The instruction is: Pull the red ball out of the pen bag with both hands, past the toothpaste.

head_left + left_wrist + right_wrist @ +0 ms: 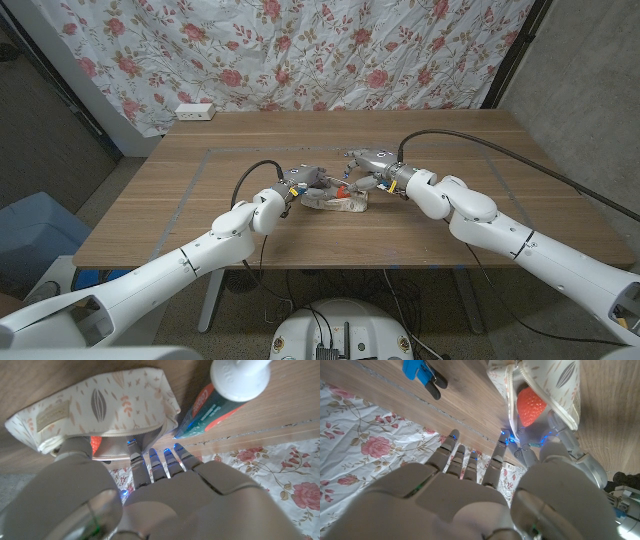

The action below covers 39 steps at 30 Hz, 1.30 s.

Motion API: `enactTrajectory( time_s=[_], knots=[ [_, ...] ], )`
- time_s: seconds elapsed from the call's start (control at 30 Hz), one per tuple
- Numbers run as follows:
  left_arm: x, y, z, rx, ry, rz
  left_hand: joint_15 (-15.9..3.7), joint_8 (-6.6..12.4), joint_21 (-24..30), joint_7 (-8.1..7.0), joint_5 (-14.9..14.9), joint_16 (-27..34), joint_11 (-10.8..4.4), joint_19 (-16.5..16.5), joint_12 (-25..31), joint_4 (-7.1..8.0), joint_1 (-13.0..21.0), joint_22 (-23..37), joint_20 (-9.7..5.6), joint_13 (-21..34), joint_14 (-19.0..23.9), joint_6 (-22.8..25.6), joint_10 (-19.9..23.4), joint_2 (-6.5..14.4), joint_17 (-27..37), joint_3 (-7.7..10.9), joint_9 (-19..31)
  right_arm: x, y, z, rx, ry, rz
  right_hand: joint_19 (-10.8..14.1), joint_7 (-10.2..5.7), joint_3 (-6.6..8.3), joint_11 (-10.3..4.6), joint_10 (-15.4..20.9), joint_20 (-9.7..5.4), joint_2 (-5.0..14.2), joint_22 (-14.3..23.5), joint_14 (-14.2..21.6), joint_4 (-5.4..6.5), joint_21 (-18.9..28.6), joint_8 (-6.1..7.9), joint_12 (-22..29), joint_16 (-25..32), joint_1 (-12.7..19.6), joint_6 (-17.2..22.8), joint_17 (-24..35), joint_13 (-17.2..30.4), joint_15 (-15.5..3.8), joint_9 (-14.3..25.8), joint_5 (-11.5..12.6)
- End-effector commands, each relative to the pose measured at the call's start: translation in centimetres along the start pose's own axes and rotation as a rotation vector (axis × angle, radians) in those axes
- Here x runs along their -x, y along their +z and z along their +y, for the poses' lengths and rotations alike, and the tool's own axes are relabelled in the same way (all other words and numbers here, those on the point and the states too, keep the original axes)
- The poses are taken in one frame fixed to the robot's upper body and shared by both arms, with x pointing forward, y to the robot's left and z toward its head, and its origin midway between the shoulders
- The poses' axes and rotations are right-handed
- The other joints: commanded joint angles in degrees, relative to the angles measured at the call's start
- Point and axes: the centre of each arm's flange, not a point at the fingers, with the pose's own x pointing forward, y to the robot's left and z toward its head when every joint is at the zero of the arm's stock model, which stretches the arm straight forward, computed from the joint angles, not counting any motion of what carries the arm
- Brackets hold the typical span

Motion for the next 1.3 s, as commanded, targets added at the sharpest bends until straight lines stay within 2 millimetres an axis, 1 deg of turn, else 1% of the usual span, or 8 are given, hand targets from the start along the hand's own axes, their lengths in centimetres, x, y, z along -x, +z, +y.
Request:
enactTrajectory(
  time_s=[0.03, 0.63, 0.77, 0.93, 1.3],
  knots=[
    [0.0, 0.0, 0.0, -0.001, -0.002, 0.001, 0.13, 0.05, 0.31, -0.16, -0.10, 0.35, 0.26, 0.05, 0.33, -0.22, -0.47, 0.09, 0.08, 0.10, 0.07, 0.01, -0.06, 0.12, 0.10, -0.01, -0.04, -0.4, 0.3, 0.7, 0.000, 0.015, 0.002, 0.64, -0.08, 0.02, 0.04, 0.02, -0.01, -0.34, 0.00, -0.07, 0.41, 0.22, 0.63, 0.35, 0.42, 0.15, 0.76, 0.26, 0.24, -0.01, 0.15, 0.19],
    [0.0, -0.2, 0.0, -0.003, 0.000, -0.001, 0.28, 0.07, 0.34, -0.20, -0.10, 0.35, 0.24, 0.06, 0.35, -0.38, -0.57, 0.09, 0.06, 0.09, 0.12, 0.01, -0.03, 0.29, 0.10, 0.06, -0.04, -0.8, 0.3, 1.7, 0.000, 0.035, 0.011, 0.92, -0.74, 0.32, -0.37, 0.20, -0.15, 0.11, 0.00, 0.27, 0.27, 0.27, 1.21, 0.46, 0.69, 0.98, 1.55, 0.37, 0.24, -0.17, 0.30, 0.36],
    [0.0, -0.3, 0.0, -0.002, -0.002, 0.003, 0.25, 0.07, 0.35, -0.29, -0.11, 0.36, 0.21, 0.09, 0.35, -0.41, -0.60, 0.09, 0.08, 0.09, 0.16, 0.02, -0.03, 0.32, 0.10, 0.07, -0.04, -0.7, 0.3, 1.8, 0.000, 0.008, 0.010, 1.43, -0.96, 0.51, -0.57, 0.54, -0.42, 0.36, -0.01, 0.76, 0.16, 0.43, 1.38, 0.60, 0.92, 1.47, 1.75, 0.41, 0.23, -0.59, 0.35, 0.43],
    [-0.1, -0.3, -0.1, 0.000, -0.003, -0.007, 0.23, 0.07, 0.36, -0.21, -0.11, 0.36, 0.21, 0.11, 0.36, -0.44, -0.62, 0.08, 0.12, 0.09, 0.19, 0.01, 0.00, 0.36, 0.10, 0.09, -0.04, -0.7, 0.4, 1.9, 0.002, 0.010, 0.004, 1.83, -1.31, 0.65, -0.73, 1.03, -0.54, 0.37, -0.01, 1.22, -0.02, 0.48, 2.28, 0.75, 1.15, 2.22, 3.51, 0.44, 0.22, -0.83, 0.45, 0.49],
    [-0.1, -0.2, -0.3, 0.001, -0.006, -0.003, 0.21, 0.06, 0.38, -0.27, -0.10, 0.34, 0.15, 0.15, 0.35, -0.54, -0.62, 0.08, 0.12, 0.09, 0.17, -0.04, -0.02, 0.46, 0.10, 0.15, -0.05, -0.4, 0.7, 1.9, 0.008, -0.015, 0.005, 2.26, -1.29, 0.75, -1.11, 1.93, -0.66, 0.39, -0.01, 1.75, -0.08, 0.50, 3.35, 0.99, 1.43, 2.97, 5.53, 0.54, 0.20, -1.18, 0.59, 0.54]
  ],
)
